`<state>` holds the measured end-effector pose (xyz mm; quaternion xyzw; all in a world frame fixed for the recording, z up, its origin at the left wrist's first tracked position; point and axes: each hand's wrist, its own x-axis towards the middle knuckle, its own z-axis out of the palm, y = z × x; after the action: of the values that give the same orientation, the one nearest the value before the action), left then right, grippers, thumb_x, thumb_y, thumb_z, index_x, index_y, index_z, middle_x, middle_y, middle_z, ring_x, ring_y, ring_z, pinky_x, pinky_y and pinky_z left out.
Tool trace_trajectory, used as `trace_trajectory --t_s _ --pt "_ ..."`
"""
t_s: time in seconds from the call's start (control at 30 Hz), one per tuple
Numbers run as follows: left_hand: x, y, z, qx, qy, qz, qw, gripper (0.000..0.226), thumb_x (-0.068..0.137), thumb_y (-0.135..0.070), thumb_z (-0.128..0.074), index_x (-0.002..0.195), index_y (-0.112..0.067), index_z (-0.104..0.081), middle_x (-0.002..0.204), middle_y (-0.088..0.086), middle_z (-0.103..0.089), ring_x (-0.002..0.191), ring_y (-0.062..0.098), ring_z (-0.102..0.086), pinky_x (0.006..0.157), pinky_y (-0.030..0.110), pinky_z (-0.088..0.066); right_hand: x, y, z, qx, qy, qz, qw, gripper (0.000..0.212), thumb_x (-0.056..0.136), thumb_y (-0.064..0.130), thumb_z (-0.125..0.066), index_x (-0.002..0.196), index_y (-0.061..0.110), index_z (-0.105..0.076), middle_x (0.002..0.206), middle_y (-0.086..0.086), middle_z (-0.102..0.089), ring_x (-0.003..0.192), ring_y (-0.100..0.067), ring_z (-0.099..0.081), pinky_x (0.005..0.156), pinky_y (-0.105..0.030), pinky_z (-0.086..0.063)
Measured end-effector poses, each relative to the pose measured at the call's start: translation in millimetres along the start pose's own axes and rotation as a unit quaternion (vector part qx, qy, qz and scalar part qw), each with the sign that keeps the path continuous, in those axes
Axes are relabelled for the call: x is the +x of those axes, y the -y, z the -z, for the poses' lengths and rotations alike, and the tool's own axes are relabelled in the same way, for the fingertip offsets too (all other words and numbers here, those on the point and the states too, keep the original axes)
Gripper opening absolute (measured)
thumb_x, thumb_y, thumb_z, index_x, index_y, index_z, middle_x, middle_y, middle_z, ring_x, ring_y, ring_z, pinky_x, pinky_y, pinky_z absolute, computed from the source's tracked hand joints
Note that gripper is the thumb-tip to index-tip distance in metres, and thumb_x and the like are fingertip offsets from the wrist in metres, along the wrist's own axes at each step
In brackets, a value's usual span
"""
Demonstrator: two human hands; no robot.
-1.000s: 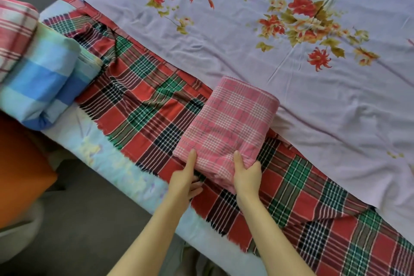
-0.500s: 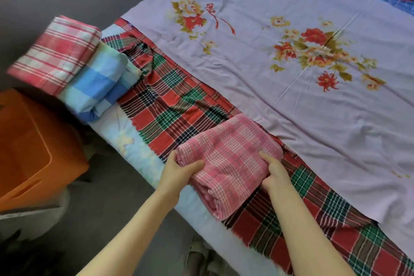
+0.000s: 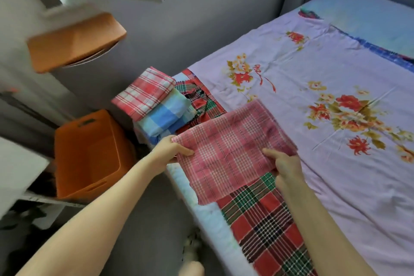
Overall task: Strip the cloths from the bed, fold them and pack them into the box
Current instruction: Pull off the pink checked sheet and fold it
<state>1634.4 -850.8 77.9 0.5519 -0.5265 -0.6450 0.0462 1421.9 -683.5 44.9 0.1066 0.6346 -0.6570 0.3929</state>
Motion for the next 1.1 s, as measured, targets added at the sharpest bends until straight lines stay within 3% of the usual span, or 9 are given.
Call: trace_trajectory --t_s 0.17,0.37,0.5,0.67,0.73,0.8,0.9,1.0,1.1 --pt "31.7 -19.8 72.5 0.002 -0.084 0.015 0.996 0.041 0.068 0.000 -0.074 0.105 -0.013 -0.063 0.108 0.006 -0.064 0.103 0.024 -0.059 0.091 0.040 -0.051 32.9 -12.4 -71.7 -0.023 0.053 -0.031 0.998 0.082 0.061 -0.002 -0.078 0.135 -0.001 -0.043 0.124 -0.023 -0.059 0.102 -0.037 -0.063 0.083 -0.057 -0.053" --pt "117.2 -62.1 144.9 0.053 -0.104 0.013 0.993 0.037 0.066 0.002 -0.075 0.099 -0.008 -0.061 0.098 0.005 -0.060 0.086 0.019 -0.057 0.071 0.028 -0.050 123.1 -42.2 -169.0 -0.030 0.052 -0.028 0.998 0.112 0.045 0.011 -0.083 0.145 0.011 -0.031 0.144 -0.015 -0.042 0.121 -0.040 -0.052 0.088 -0.062 -0.047" --pt "182.2 -79.7 208.9 0.147 -0.086 0.030 0.985 0.039 0.066 -0.006 -0.078 0.101 -0.011 -0.061 0.096 0.001 -0.059 0.087 0.017 -0.057 0.072 0.027 -0.052 116.5 -24.0 -264.7 -0.040 0.025 -0.063 0.997 0.082 0.072 -0.008 -0.073 0.143 0.006 -0.033 0.136 -0.016 -0.050 0.113 -0.037 -0.057 0.091 -0.051 -0.050" --pt "251.0 -92.0 276.5 0.341 -0.021 0.095 0.935 0.040 0.069 -0.015 -0.079 0.103 -0.014 -0.057 0.099 0.001 -0.059 0.086 0.014 -0.056 0.062 0.022 -0.050 150.8 -45.7 -348.4 -0.086 0.039 -0.117 0.989 0.042 0.079 -0.014 -0.064 0.115 0.003 -0.053 0.107 -0.016 -0.064 0.089 -0.031 -0.064 0.070 -0.040 -0.054" --pt "271.9 -96.9 290.8 0.454 -0.005 0.112 0.884 0.040 0.076 -0.022 -0.073 0.110 -0.015 -0.054 0.106 0.001 -0.059 0.093 0.015 -0.057 0.070 0.023 -0.051 159.9 -59.0 -364.5 -0.187 0.034 -0.117 0.975 0.037 0.076 -0.006 -0.070 0.108 0.007 -0.056 0.101 -0.013 -0.066 0.078 -0.026 -0.064 0.063 -0.035 -0.053" --pt "291.3 -105.2 294.1 0.520 -0.033 0.062 0.851 0.034 0.082 -0.023 -0.065 0.113 -0.016 -0.053 0.101 -0.002 -0.059 0.088 0.014 -0.057 0.068 0.023 -0.048 170.3 -73.0 -371.5 -0.365 0.012 -0.090 0.927 0.032 0.067 0.009 -0.071 0.096 0.012 -0.057 0.094 -0.010 -0.067 0.074 -0.025 -0.063 0.068 -0.038 -0.055" --pt "323.8 -129.0 282.3 0.510 -0.072 -0.040 0.856 0.023 0.083 -0.026 -0.061 0.103 -0.018 -0.052 0.098 -0.003 -0.061 0.085 0.016 -0.059 0.072 0.029 -0.050 174.0 -72.6 -374.3 -0.468 0.002 -0.080 0.880 0.034 0.066 0.019 -0.067 0.097 0.015 -0.054 0.091 -0.007 -0.065 0.081 -0.027 -0.064 0.074 -0.037 -0.054" --pt "357.9 -158.8 253.6 0.482 -0.079 -0.064 0.870 0.022 0.088 -0.027 -0.054 0.104 -0.013 -0.058 0.102 0.003 -0.065 0.091 0.022 -0.062 0.079 0.032 -0.050 183.4 -55.9 -364.6 -0.504 0.070 -0.103 0.854 0.052 0.067 0.029 -0.074 0.112 0.015 -0.052 0.103 -0.003 -0.063 0.089 -0.022 -0.063 0.076 -0.033 -0.051" --pt "393.2 -186.0 221.1 0.440 -0.078 -0.071 0.892 0.019 0.087 -0.019 -0.052 0.100 -0.008 -0.060 0.097 0.007 -0.065 0.092 0.026 -0.060 0.074 0.031 -0.045 207.6 -30.5 -351.6 -0.460 0.094 -0.119 0.875 0.075 0.070 0.047 -0.075 0.131 0.016 -0.045 0.118 -0.005 -0.059 0.102 -0.019 -0.060 0.091 -0.036 -0.047"
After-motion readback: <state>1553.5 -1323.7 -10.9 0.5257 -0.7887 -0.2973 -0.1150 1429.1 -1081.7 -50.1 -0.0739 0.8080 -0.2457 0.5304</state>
